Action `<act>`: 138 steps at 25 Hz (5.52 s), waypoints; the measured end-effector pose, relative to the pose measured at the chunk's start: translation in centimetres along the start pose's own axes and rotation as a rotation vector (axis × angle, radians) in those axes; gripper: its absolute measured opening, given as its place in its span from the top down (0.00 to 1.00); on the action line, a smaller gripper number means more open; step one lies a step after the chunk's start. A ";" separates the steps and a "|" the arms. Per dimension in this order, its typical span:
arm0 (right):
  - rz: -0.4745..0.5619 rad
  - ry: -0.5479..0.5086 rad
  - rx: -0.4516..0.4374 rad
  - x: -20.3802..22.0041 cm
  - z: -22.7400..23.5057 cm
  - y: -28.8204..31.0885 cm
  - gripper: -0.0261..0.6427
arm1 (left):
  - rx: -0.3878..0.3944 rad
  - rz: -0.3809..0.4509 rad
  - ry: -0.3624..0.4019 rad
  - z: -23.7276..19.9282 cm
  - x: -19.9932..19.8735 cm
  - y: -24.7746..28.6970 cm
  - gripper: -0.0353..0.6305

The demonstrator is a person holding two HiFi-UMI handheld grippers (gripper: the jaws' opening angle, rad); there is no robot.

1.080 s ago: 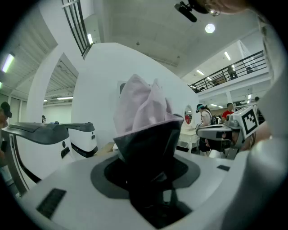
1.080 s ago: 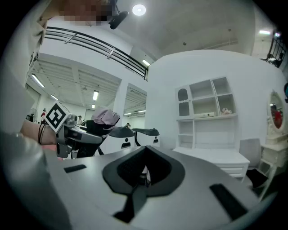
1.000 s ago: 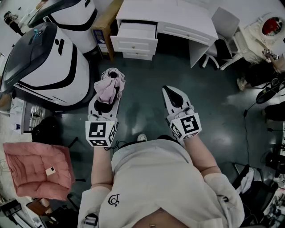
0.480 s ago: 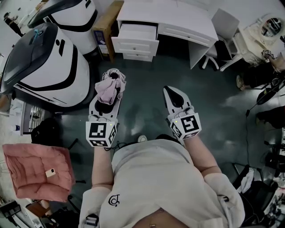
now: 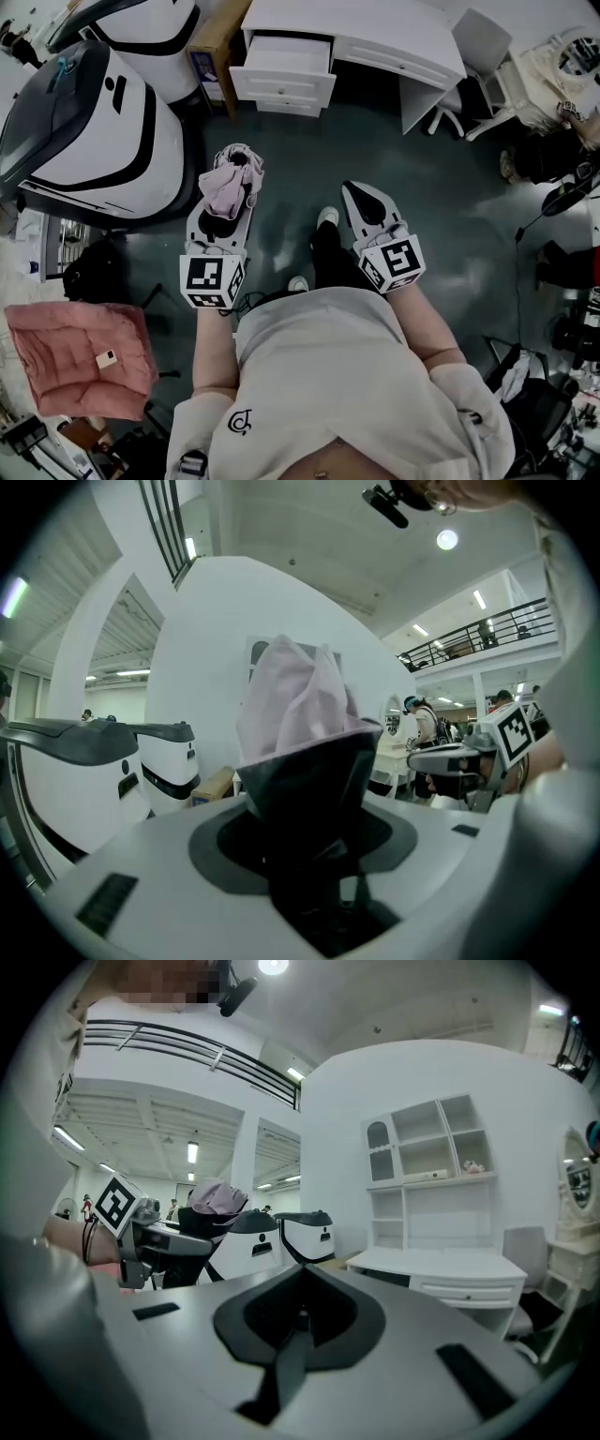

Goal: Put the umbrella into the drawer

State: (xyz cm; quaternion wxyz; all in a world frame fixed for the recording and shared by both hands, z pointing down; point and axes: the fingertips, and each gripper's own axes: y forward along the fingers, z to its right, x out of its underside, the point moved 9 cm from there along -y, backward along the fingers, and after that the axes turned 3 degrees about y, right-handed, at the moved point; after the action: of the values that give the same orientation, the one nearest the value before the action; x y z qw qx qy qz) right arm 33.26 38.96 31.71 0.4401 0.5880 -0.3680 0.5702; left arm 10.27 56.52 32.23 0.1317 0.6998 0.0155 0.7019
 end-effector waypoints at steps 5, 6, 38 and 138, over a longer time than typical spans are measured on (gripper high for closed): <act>-0.022 0.030 -0.043 0.4 3.1 3.9 0.95 | -0.033 -0.005 -0.001 -1.4 -0.3 3.5 0.61; -0.022 0.033 -0.052 0.5 4.0 4.9 0.95 | -0.043 -0.004 0.000 -1.8 -0.5 4.5 0.61; -0.041 0.073 -0.042 -3.3 31.3 34.0 0.95 | 0.151 -0.164 0.128 -13.6 -7.8 47.4 0.61; 0.118 0.034 0.120 -11.4 34.1 49.8 0.95 | 0.276 0.196 0.188 -25.5 -20.0 58.4 0.93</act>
State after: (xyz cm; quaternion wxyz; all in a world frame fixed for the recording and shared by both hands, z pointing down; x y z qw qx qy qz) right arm -2.40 -10.81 26.51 0.3761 0.5807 -0.3596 0.6262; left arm -24.67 0.24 24.23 -0.0367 0.6407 0.0556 0.7649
